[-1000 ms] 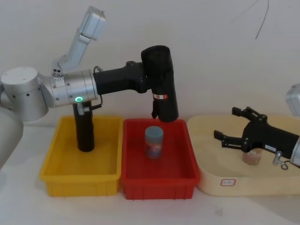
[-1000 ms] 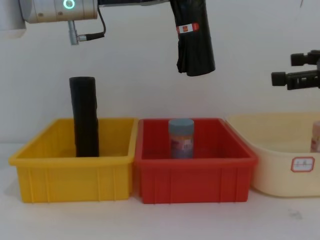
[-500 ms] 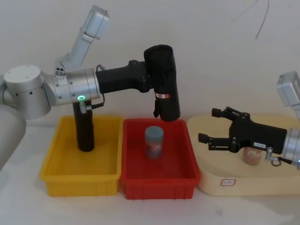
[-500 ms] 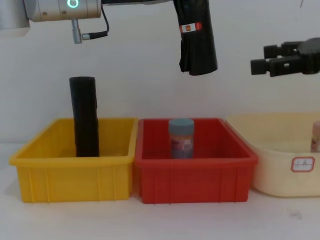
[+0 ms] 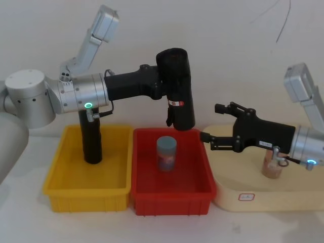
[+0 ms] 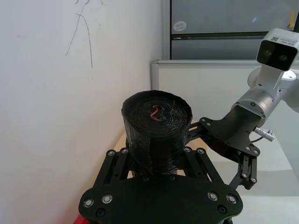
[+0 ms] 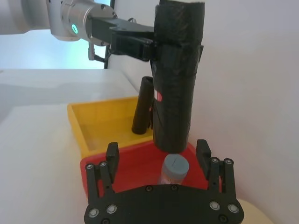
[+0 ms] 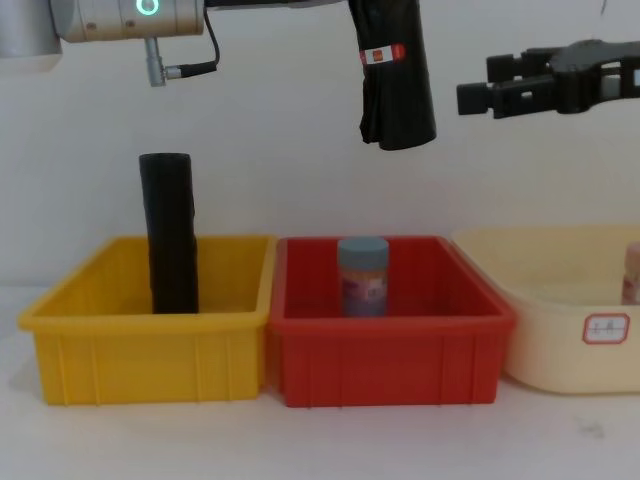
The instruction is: Pick up the garbage bag with the one hand and transfer it to the other hand.
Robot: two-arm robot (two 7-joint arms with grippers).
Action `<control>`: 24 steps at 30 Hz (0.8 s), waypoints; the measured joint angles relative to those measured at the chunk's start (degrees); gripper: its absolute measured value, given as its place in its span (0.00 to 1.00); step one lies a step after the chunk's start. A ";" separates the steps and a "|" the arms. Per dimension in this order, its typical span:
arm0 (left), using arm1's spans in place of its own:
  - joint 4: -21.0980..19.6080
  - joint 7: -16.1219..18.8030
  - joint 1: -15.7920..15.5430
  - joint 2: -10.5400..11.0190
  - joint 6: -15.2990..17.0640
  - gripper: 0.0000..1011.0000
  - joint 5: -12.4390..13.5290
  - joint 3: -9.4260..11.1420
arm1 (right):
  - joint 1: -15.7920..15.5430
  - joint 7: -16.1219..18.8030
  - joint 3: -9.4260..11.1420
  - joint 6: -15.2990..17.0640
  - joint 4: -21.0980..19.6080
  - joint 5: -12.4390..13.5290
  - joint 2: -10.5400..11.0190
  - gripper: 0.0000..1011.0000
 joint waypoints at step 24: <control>0.14 -0.03 -0.11 -0.08 -0.11 0.44 0.00 0.08 | 6.08 1.73 -2.80 -1.47 5.39 1.19 -4.74 0.99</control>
